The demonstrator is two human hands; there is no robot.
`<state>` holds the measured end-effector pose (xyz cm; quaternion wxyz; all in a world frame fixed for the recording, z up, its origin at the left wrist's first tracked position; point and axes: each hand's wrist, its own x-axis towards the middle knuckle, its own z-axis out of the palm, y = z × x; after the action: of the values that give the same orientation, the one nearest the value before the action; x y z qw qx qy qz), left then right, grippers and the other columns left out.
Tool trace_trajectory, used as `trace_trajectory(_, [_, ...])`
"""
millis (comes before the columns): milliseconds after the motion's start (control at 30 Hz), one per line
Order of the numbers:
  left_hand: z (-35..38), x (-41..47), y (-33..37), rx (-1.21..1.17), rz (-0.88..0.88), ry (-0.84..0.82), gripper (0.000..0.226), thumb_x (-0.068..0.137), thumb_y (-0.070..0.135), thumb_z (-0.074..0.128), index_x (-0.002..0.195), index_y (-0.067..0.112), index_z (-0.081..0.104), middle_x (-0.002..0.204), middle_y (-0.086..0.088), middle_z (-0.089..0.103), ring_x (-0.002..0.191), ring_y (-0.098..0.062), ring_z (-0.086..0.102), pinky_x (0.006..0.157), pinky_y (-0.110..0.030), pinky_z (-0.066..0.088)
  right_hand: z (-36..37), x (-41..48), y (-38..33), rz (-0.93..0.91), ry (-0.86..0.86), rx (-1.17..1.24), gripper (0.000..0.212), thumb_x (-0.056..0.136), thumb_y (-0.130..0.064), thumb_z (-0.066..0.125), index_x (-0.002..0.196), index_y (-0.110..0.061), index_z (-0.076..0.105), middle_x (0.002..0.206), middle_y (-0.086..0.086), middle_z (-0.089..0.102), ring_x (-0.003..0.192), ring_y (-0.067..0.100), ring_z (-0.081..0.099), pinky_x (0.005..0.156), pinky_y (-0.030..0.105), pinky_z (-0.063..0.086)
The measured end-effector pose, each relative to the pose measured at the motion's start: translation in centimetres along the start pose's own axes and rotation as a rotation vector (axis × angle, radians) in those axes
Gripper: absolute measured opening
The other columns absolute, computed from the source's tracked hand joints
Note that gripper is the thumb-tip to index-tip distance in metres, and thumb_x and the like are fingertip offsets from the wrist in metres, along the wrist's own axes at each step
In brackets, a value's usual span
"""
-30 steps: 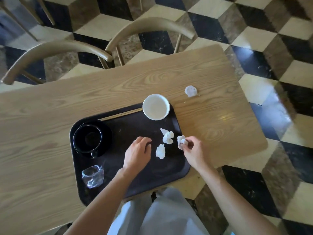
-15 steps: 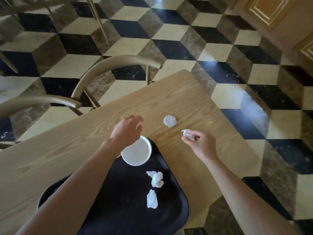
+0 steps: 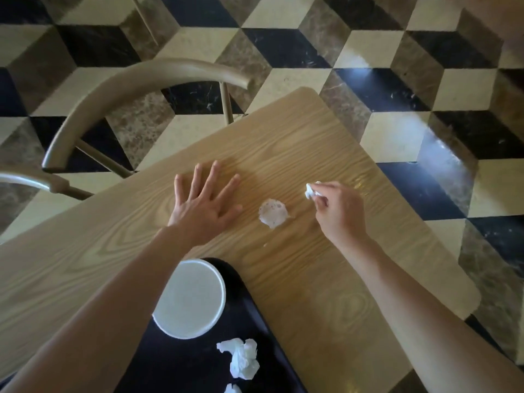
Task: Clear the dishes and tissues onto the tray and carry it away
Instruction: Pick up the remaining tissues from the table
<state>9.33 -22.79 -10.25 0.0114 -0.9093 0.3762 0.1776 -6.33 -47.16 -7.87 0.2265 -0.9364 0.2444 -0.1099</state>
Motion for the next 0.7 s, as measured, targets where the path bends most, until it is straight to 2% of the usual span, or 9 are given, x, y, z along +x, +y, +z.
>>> trace_trajectory(67, [0.5, 0.0, -0.2, 0.017, 0.012, 0.065, 0.068, 0.094, 0.076, 0.007, 0.154, 0.050, -0.011, 0.167, 0.001, -0.021, 0.153, -0.031, -0.018, 0.118, -0.065, -0.008, 0.3, -0.4, 0.2, -0.046, 0.009, 0.043, 0.030, 0.080, 0.005, 0.073, 0.104, -0.013, 0.078, 0.093, 0.002, 0.076, 0.076, 0.018, 0.069, 0.069, 0.012, 0.039])
trace_trajectory(133, [0.8, 0.2, -0.3, 0.039, 0.024, 0.097, 0.069, 0.094, 0.076, 0.007, 0.155, 0.049, -0.008, 0.168, -0.001, -0.017, 0.153, -0.031, -0.016, 0.118, -0.064, -0.007, 0.3, -1.9, -0.1, -0.117, -0.010, 0.096, 0.031, 0.082, 0.005, 0.071, 0.107, -0.013, 0.078, 0.097, -0.001, 0.077, 0.079, 0.019, 0.070, 0.072, 0.025, 0.053])
trace_trajectory(200, [0.9, 0.3, -0.4, 0.042, 0.029, 0.104, 0.069, 0.094, 0.076, 0.008, 0.155, 0.049, -0.007, 0.168, -0.001, -0.016, 0.153, -0.031, -0.015, 0.118, -0.064, -0.007, 0.2, -4.1, -1.0, -0.242, -0.055, 0.137, 0.023, 0.089, -0.002, 0.064, 0.106, -0.011, 0.078, 0.098, -0.003, 0.077, 0.084, 0.021, 0.071, 0.074, 0.033, 0.058])
trace_trajectory(267, [0.9, 0.3, -0.4, 0.040, 0.030, 0.117, 0.069, 0.094, 0.076, 0.009, 0.155, 0.049, -0.007, 0.168, -0.002, -0.015, 0.154, -0.031, -0.014, 0.118, -0.065, -0.006, -0.2, -6.5, -1.8, -0.358, -0.170, 0.167, 0.024, 0.097, -0.013, 0.055, 0.104, -0.009, 0.078, 0.100, -0.004, 0.077, 0.087, 0.018, 0.070, 0.076, 0.031, 0.057])
trace_trajectory(367, [0.8, 0.2, -0.4, 0.041, 0.030, 0.126, 0.069, 0.094, 0.076, 0.011, 0.156, 0.048, -0.005, 0.168, -0.003, -0.012, 0.154, -0.032, -0.011, 0.118, -0.065, -0.004, -1.3, -8.3, -2.1, -0.389, -0.382, 0.250, 0.025, 0.089, -0.001, 0.067, 0.109, -0.013, 0.077, 0.107, -0.008, 0.076, 0.097, 0.010, 0.070, 0.081, 0.028, 0.057])
trace_trajectory(433, [0.8, 0.2, -0.3, 0.037, 0.026, 0.120, 0.070, 0.094, 0.076, 0.010, 0.156, 0.048, -0.005, 0.168, -0.003, -0.012, 0.154, -0.032, -0.011, 0.118, -0.065, -0.004, -2.3, -7.1, -1.8, -0.317, -0.343, 0.297, 0.028, 0.086, 0.000, 0.072, 0.110, -0.014, 0.077, 0.110, -0.007, 0.076, 0.100, 0.005, 0.070, 0.083, 0.027, 0.057])
trace_trajectory(500, [0.8, 0.2, -0.3, 0.034, 0.022, 0.117, 0.070, 0.094, 0.077, 0.010, 0.155, 0.049, -0.006, 0.168, -0.003, -0.012, 0.154, -0.032, -0.011, 0.118, -0.066, -0.003, -2.8, -4.2, -1.3, -0.208, -0.154, 0.273, 0.025, 0.087, -0.002, 0.072, 0.109, -0.013, 0.077, 0.110, -0.004, 0.076, 0.098, 0.006, 0.072, 0.081, 0.027, 0.058])
trace_trajectory(567, [0.7, 0.2, -0.4, 0.030, 0.025, 0.110, 0.070, 0.093, 0.077, 0.010, 0.155, 0.049, -0.006, 0.168, -0.003, -0.013, 0.154, -0.032, -0.012, 0.118, -0.066, -0.004, -2.0, -1.4, -0.9, -0.136, -0.062, 0.181, 0.027, 0.086, 0.000, 0.070, 0.110, -0.013, 0.077, 0.108, -0.002, 0.077, 0.094, 0.012, 0.073, 0.078, 0.028, 0.058])
trace_trajectory(700, [0.7, 0.3, -0.4, 0.023, 0.023, 0.097, 0.070, 0.093, 0.078, 0.009, 0.155, 0.050, -0.007, 0.168, -0.002, -0.016, 0.153, -0.031, -0.015, 0.118, -0.065, -0.005, 0.0, -2.6, -2.7, -0.258, -0.151, 0.125, 0.030, 0.080, 0.007, 0.069, 0.101, -0.013, 0.078, 0.098, -0.003, 0.078, 0.083, 0.020, 0.072, 0.074, 0.035, 0.058])
